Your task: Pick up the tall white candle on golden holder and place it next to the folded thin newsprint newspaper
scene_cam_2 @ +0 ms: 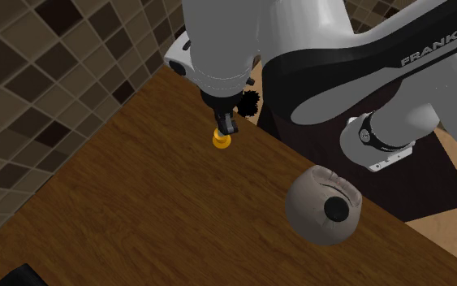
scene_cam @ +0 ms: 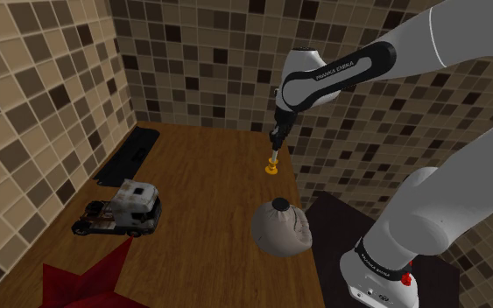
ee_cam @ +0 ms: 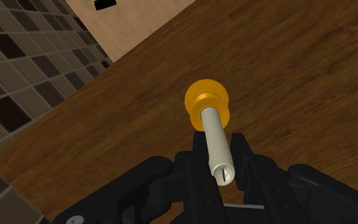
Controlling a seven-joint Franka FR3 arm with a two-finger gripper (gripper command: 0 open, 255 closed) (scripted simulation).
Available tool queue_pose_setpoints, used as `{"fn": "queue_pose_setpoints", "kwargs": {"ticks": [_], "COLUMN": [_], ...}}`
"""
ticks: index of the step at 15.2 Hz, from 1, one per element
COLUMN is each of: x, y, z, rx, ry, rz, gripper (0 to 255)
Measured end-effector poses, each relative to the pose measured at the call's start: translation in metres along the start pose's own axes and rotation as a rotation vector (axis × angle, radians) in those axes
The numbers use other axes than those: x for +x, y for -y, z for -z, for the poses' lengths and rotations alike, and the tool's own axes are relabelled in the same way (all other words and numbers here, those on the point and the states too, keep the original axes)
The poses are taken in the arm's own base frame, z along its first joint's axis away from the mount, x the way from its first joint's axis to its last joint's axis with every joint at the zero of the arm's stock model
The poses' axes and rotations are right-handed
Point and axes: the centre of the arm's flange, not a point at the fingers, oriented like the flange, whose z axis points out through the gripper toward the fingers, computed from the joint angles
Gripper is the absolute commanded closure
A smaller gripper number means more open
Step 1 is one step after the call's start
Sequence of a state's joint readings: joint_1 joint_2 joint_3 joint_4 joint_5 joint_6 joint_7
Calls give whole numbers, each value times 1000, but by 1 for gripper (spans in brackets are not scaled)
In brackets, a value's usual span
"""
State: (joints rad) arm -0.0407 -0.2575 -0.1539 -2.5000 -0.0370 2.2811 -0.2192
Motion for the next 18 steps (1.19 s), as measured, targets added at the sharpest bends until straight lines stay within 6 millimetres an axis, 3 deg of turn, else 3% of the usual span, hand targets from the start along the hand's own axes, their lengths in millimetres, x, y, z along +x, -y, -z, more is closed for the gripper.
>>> {"fn": "queue_pose_setpoints", "kwargs": {"ticks": [5, 18], "x": [0, 4], "y": [0, 0], "z": [7, 74], "rx": [0, 0], "ry": [0, 0], "rz": [0, 0], "gripper": [255, 255]}}
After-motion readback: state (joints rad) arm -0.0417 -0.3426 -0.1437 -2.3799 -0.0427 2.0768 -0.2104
